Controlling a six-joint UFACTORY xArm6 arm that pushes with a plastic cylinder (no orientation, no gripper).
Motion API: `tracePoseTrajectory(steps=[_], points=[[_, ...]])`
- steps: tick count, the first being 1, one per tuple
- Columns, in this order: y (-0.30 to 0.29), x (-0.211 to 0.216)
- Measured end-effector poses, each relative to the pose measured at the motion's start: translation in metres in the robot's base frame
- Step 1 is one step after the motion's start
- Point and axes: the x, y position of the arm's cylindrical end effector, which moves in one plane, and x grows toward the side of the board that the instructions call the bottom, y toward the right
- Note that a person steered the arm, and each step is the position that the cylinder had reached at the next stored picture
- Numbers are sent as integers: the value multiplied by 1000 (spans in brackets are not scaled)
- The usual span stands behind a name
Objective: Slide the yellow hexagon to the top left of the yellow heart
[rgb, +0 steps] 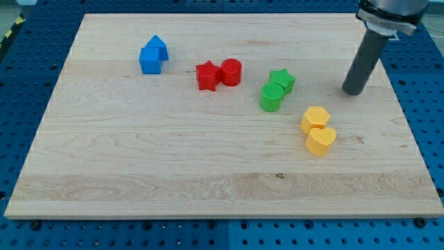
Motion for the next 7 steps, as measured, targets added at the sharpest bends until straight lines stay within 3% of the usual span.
tracePoseTrajectory(steps=[1,7], points=[[0,20],[-15,46]])
